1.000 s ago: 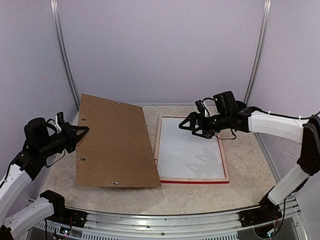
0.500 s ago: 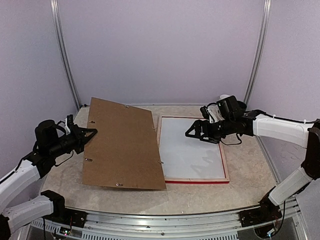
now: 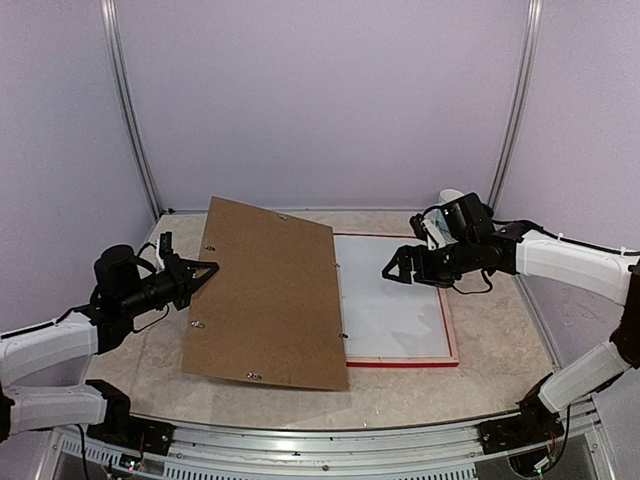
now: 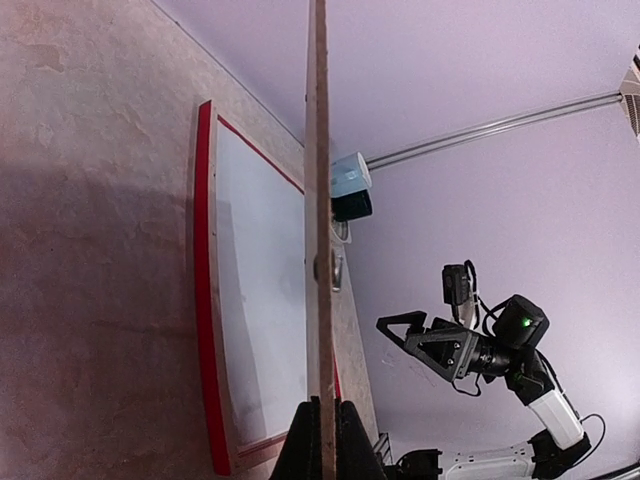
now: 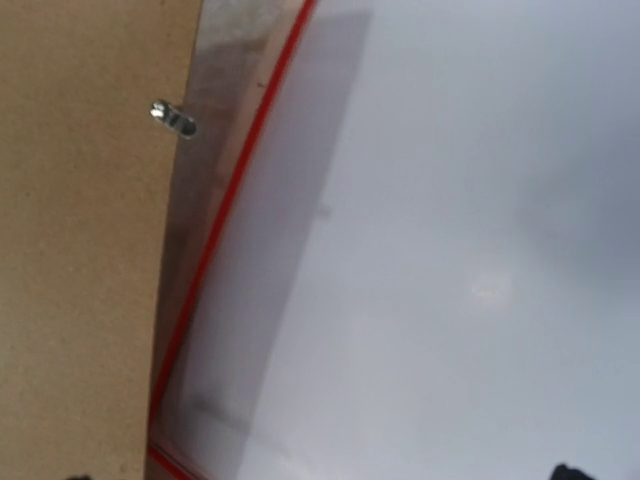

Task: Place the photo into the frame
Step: Place the backboard with the photo.

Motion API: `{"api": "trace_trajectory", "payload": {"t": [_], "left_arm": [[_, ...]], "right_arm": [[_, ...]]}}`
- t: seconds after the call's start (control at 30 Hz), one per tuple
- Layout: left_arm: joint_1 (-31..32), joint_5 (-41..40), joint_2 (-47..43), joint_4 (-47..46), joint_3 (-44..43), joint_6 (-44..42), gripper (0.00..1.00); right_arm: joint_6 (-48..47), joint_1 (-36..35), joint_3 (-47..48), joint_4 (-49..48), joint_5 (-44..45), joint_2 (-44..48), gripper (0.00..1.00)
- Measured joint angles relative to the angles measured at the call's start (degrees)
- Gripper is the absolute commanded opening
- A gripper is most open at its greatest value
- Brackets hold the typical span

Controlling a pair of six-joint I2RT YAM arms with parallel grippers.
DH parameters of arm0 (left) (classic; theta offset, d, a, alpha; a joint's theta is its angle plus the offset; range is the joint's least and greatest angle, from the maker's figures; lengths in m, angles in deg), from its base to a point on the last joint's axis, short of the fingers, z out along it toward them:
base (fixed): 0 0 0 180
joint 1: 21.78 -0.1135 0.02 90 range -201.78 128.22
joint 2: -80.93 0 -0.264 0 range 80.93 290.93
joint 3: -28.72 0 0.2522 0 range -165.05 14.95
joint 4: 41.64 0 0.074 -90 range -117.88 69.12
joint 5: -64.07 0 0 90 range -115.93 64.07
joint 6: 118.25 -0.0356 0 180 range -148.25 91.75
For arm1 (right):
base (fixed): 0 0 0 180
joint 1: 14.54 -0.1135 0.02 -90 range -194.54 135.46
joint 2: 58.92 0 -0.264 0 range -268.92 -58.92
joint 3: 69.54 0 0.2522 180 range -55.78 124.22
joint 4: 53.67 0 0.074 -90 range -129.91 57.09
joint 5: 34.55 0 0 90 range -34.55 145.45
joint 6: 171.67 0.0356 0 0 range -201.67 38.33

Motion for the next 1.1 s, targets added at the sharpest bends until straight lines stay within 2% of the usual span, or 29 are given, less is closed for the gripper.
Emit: {"api": "trace_trajectory", "payload": {"t": [0.37, 1.1], "left_arm": [[3.50, 0.96, 10.36, -13.07, 1.07, 0.92, 0.00], [5.57, 4.61, 21.46, -30.12, 6.05, 2.10, 0.00]], "right_arm": [[-1.29, 0.04, -1.68, 2.14, 2.56, 1.27, 0.99], [-2.34, 0.26, -3.23, 3.82, 4.13, 2.49, 0.99]]}}
